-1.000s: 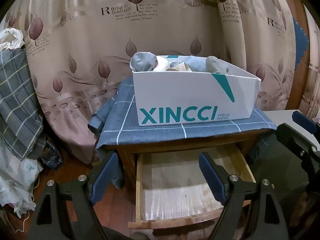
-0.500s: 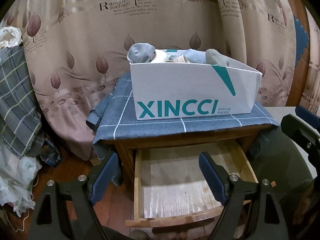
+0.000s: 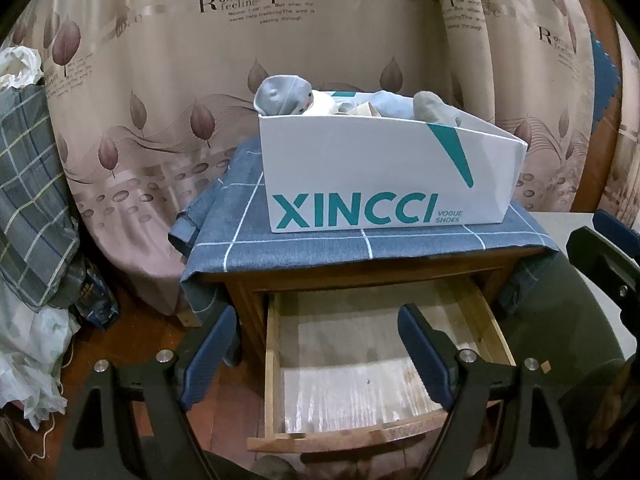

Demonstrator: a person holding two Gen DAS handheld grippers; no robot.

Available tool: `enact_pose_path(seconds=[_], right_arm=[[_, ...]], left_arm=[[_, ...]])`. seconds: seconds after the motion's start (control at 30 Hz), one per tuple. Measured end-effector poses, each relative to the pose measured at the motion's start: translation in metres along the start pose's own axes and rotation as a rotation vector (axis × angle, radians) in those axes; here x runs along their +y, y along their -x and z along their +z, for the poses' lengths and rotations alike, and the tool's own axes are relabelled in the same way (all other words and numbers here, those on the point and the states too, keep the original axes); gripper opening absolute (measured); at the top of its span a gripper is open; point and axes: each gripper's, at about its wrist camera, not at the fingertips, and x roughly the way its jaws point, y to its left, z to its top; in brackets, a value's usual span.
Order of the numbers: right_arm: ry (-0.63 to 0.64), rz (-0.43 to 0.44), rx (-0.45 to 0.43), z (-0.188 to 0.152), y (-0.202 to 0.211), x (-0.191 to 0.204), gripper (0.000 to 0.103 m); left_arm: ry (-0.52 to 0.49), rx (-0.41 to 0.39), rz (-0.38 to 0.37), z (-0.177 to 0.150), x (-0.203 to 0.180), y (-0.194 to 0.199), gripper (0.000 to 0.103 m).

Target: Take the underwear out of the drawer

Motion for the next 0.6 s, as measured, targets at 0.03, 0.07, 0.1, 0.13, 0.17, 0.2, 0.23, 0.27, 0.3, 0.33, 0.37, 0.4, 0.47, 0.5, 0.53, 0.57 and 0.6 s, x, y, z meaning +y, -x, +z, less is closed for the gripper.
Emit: enact_pose_path(seconds=[0.03, 0.07, 0.1, 0.13, 0.17, 0.2, 0.23, 0.27, 0.3, 0.33, 0.37, 0.4, 0.47, 0.5, 0.53, 0.57, 0.6], right_arm=[[0.0, -0.001, 0.0, -0.0001, -0.0001, -0.0004, 0.102], [0.0, -0.002, 0.0, 0.0, -0.0003, -0.0006, 0.102], [0.0, 0.001, 0.001, 0.0, -0.0002, -0.0003, 0.102], [-0.001, 0.002, 0.001, -0.0001, -0.0003, -0.0007, 0.102], [0.0, 0.0, 0.0, 0.0, -0.0002, -0.0004, 0.102], [0.0, 0.0, 0.0, 0.0, -0.0002, -0.0004, 0.102], [0.0, 0.001, 0.001, 0.0, -0.0003, -0.0005, 0.102], [0.0, 0.002, 0.002, -0.0001, -0.0007, -0.0008, 0.102], [0.001, 0.002, 0.002, -0.0001, -0.0005, -0.0006, 0.102], [0.003, 0.0, 0.002, -0.0001, -0.0004, -0.0005, 0.102], [0.002, 0.001, 0.001, 0.0, -0.0002, -0.0005, 0.102], [0.002, 0.001, 0.001, 0.0, -0.0001, -0.0003, 0.102], [0.002, 0.001, 0.001, -0.0002, 0.0, -0.0012, 0.102], [0.002, 0.001, 0.001, -0.0002, 0.0, -0.0011, 0.102], [0.001, 0.002, 0.002, -0.0002, -0.0001, -0.001, 0.102], [0.001, 0.002, 0.002, -0.0002, -0.0001, -0.0011, 0.102], [0.001, 0.001, 0.002, -0.0002, 0.0001, -0.0008, 0.102]], left_arm=[[0.0, 0.001, -0.001, 0.0, 0.0001, -0.0003, 0.085], [0.0, 0.005, -0.003, 0.0001, 0.0002, -0.0009, 0.085], [0.0, 0.006, -0.005, -0.0001, 0.0004, -0.0005, 0.085], [0.001, 0.007, -0.005, -0.0002, 0.0003, -0.0007, 0.085], [0.0, 0.008, -0.005, -0.0002, 0.0005, -0.001, 0.085], [0.0, 0.011, -0.006, -0.0004, 0.0, -0.0016, 0.085], [-0.001, 0.013, -0.008, -0.0005, -0.0001, -0.0022, 0.085], [-0.002, 0.014, -0.006, -0.0006, -0.0003, -0.0028, 0.085], [-0.002, 0.014, -0.006, -0.0005, -0.0002, -0.003, 0.085], [-0.001, 0.015, -0.011, -0.0006, -0.0001, -0.0031, 0.085], [0.001, 0.016, -0.015, -0.0005, -0.0002, -0.003, 0.085], [0.001, 0.015, -0.015, -0.0009, -0.0003, -0.0032, 0.085], [0.0, 0.019, -0.013, -0.0011, -0.0007, -0.0046, 0.085], [0.0, 0.023, -0.013, -0.0009, -0.0011, -0.0056, 0.085], [0.0, 0.027, -0.013, -0.0008, -0.0016, -0.0062, 0.085], [-0.002, 0.028, -0.012, -0.0005, -0.0021, -0.0064, 0.085], [-0.003, 0.027, -0.011, -0.0004, -0.0025, -0.0063, 0.085]])
